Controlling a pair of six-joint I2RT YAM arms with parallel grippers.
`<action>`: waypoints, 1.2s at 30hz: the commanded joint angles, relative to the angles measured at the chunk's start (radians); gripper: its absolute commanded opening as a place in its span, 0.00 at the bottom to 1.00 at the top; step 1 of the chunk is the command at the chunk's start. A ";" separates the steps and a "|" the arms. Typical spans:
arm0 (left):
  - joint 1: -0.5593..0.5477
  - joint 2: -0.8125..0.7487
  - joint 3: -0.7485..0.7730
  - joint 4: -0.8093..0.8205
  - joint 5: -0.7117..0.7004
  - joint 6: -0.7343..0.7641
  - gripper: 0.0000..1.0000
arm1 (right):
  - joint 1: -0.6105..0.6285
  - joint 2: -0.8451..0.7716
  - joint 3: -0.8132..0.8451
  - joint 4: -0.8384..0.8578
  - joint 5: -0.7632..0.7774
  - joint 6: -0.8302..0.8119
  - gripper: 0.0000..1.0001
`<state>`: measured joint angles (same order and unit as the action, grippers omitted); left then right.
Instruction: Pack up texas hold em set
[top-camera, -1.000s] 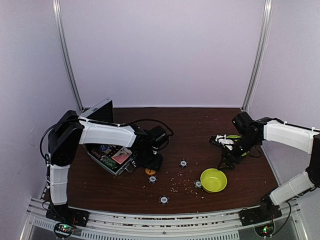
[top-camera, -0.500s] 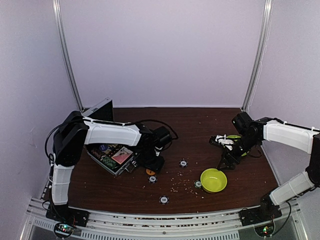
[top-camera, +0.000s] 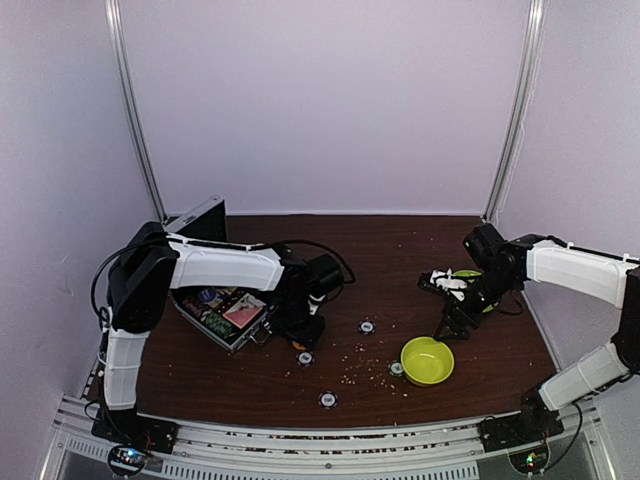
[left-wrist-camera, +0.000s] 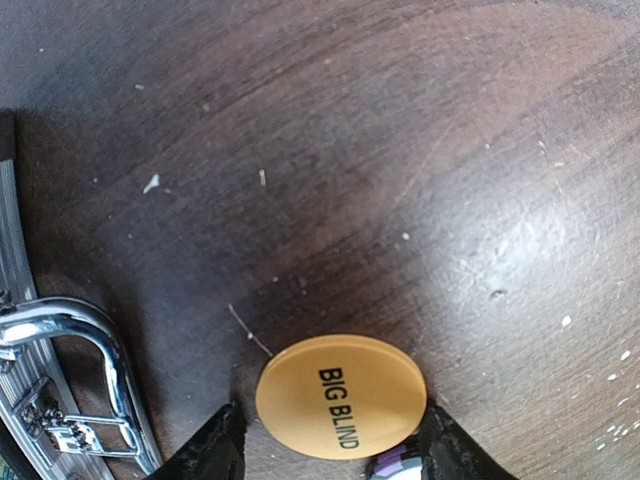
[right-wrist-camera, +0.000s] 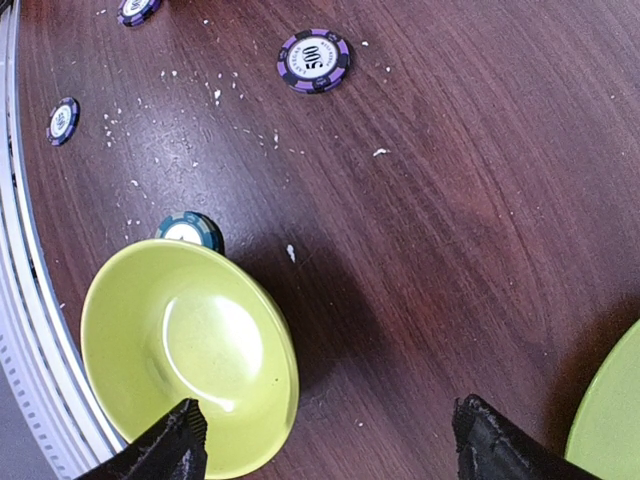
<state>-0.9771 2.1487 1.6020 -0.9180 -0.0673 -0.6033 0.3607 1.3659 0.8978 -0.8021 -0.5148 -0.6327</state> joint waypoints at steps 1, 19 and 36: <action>-0.005 0.049 0.011 -0.001 0.006 0.031 0.62 | 0.009 0.001 0.025 -0.017 0.012 -0.010 0.86; -0.005 0.097 0.026 0.001 0.011 0.028 0.55 | 0.014 0.009 0.029 -0.022 0.015 -0.015 0.86; 0.014 -0.140 0.081 -0.043 -0.105 0.119 0.46 | 0.017 0.025 0.031 -0.027 0.021 -0.016 0.86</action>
<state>-0.9787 2.1353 1.6478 -0.9382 -0.1139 -0.5217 0.3695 1.3819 0.8989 -0.8192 -0.5137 -0.6426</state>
